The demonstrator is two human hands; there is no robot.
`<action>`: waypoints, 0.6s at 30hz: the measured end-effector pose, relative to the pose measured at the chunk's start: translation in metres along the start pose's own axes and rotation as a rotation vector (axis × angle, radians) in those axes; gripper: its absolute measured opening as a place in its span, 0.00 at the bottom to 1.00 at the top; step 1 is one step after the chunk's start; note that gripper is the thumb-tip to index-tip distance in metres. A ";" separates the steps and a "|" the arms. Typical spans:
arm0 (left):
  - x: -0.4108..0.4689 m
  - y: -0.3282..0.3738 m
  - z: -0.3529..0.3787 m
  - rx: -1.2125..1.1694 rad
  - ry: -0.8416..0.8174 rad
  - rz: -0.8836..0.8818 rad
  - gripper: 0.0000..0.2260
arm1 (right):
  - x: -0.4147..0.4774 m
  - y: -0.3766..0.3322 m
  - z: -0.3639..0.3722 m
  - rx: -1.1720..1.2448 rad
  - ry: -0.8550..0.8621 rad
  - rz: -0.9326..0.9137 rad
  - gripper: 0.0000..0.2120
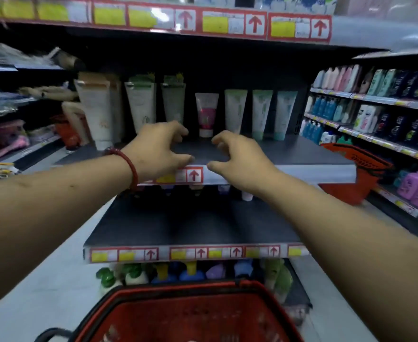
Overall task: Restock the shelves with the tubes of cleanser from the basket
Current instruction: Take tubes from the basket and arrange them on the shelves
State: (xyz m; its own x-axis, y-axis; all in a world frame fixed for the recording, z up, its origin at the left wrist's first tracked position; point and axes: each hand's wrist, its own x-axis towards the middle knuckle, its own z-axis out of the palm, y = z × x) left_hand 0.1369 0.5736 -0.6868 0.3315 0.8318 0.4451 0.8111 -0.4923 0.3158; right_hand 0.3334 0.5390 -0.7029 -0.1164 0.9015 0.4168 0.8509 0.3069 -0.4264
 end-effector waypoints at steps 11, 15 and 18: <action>-0.142 -0.036 0.032 0.088 -0.253 0.006 0.30 | -0.114 -0.034 0.090 -0.081 -0.318 -0.102 0.30; -0.186 -0.048 0.073 0.022 -0.292 -0.068 0.31 | -0.156 -0.018 0.129 -0.058 -0.389 -0.033 0.32; -0.212 -0.055 0.102 -0.021 -0.323 -0.091 0.28 | -0.182 -0.003 0.153 -0.052 -0.470 0.029 0.34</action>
State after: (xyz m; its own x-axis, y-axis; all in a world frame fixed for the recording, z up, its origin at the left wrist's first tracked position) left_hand 0.0709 0.4505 -0.8842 0.3964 0.9093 0.1268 0.8356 -0.4146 0.3604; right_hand 0.2735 0.4202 -0.8999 -0.3014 0.9535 -0.0080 0.8802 0.2750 -0.3868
